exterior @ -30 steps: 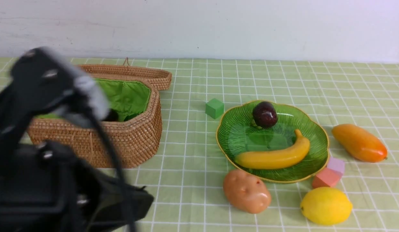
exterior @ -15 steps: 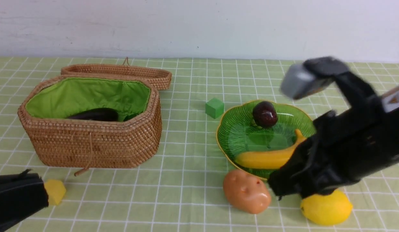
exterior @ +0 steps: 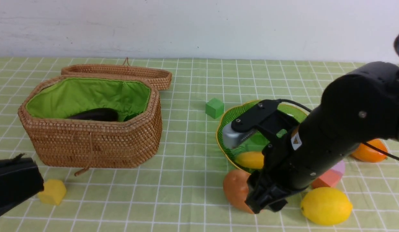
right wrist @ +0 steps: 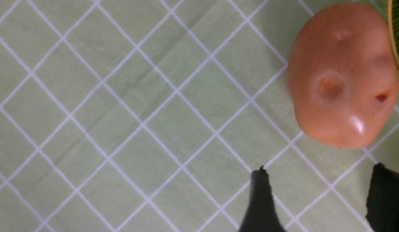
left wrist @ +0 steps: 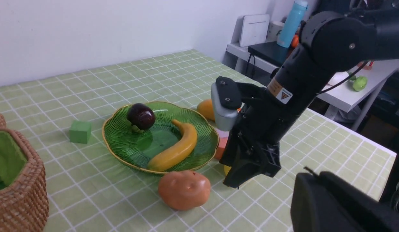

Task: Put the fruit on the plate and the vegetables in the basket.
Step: Use the right arm to grab a potato and put it into the left basket

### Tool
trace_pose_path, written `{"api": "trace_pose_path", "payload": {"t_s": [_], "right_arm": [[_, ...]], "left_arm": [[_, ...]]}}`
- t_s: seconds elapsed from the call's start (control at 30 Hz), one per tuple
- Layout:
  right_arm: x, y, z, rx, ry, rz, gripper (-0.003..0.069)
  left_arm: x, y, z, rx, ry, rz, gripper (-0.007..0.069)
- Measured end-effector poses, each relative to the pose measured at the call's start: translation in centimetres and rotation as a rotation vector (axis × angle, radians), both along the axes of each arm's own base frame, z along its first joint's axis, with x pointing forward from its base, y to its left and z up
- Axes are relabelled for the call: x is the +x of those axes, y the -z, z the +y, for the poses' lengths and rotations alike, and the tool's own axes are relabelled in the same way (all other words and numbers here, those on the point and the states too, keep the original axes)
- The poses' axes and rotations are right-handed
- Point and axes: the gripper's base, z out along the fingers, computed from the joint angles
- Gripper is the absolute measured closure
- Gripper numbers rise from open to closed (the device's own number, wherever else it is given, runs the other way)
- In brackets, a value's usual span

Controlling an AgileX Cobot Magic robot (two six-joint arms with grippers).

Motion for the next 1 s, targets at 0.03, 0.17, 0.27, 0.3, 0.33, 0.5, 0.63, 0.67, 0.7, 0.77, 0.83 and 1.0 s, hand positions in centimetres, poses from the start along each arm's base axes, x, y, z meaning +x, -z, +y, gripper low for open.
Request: {"api": "trace_pose_path", "payload": {"t_s": [0.03, 0.17, 0.27, 0.3, 0.33, 0.5, 0.63, 0.67, 0.7, 0.77, 0.83, 1.0], "right_arm": [[0.5, 0.6, 0.3, -0.002, 0.001, -0.011, 0.0145], [1.7, 2.1, 0.9, -0.018, -0.001, -0.039, 0.0055], [2.8, 3.3, 1.4, -0.051, 0.004, -0.046, 0.004], [3.3, 3.8, 1.7, -0.068, 0.007, -0.047, 0.0041], [3.7, 4.1, 1.8, -0.08, 0.011, -0.049, 0.0046], [4.6, 5.1, 2.2, -0.115, 0.021, -0.046, 0.0072], [4.7, 5.8, 2.3, -0.139, 0.018, -0.025, 0.0075], [4.8, 5.8, 2.3, -0.141, 0.018, -0.022, 0.0075], [4.8, 6.0, 2.3, -0.146, 0.016, -0.021, 0.0075], [4.9, 6.0, 2.3, -0.149, 0.015, -0.021, 0.0075], [4.9, 6.2, 2.3, -0.154, 0.014, -0.018, 0.0075], [5.0, 6.8, 2.4, -0.164, 0.012, -0.008, 0.0075]], "left_arm": [[0.0, 0.2, 0.0, 0.018, -0.001, 0.016, 0.0638], [-0.1, 0.8, 0.1, 0.063, -0.002, 0.061, 0.0638], [-0.1, 1.1, 0.2, 0.091, -0.003, 0.085, 0.0638], [-0.1, 1.2, 0.2, 0.1, -0.003, 0.093, 0.0638], [-0.2, 1.3, 0.2, 0.105, -0.004, 0.098, 0.0638], [-0.2, 1.3, 0.2, 0.11, -0.004, 0.102, 0.0638], [-0.2, 1.4, 0.2, 0.113, 0.002, 0.118, 0.0638], [-0.3, 1.5, 0.2, 0.112, 0.003, 0.121, 0.0638], [-0.3, 1.5, 0.2, 0.11, 0.006, 0.125, 0.0638], [-0.3, 1.5, 0.2, 0.108, 0.008, 0.128, 0.0638], [-0.3, 1.5, 0.2, 0.107, 0.009, 0.13, 0.0638], [-0.3, 1.5, 0.2, 0.108, 0.009, 0.131, 0.0638]]}}
